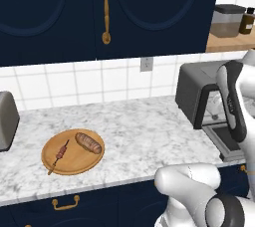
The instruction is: Pick up the kebab skewer and baguette bread, and place them inside the toaster oven. Close the toaster oven door and start by setting the timer.
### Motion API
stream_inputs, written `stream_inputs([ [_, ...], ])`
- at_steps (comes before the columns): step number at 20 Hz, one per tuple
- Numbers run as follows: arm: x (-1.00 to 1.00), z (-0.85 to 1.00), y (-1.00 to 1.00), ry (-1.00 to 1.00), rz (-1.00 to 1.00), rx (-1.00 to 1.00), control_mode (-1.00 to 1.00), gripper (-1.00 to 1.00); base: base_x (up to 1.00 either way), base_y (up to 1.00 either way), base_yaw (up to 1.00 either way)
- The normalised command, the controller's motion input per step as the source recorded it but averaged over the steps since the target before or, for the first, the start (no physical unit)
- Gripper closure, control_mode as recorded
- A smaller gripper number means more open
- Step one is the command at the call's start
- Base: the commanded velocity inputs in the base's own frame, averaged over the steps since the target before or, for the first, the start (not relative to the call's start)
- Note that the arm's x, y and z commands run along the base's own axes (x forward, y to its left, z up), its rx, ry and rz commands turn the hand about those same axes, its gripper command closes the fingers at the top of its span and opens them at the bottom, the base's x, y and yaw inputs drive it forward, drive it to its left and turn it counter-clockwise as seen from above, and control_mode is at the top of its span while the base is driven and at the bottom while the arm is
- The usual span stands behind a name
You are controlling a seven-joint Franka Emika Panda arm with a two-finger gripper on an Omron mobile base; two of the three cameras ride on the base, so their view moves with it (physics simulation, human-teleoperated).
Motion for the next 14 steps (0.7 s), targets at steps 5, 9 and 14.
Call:
stream_inputs([
  [5, 0.0, 0.0, 1.0, 0.13, 0.0, -0.09, -1.0, -1.0, 0.0, 0.0, 0.0],
  [9, 0.03, -0.04, 1.0, 0.06, 0.0, -0.02, -1.0, -1.0, 0.0, 0.0, 0.0],
  [14, 0.03, -0.07, 1.0, 0.03, 0.0, 0.0, -1.0, -1.0, 0.0, 0.0, 0.0],
])
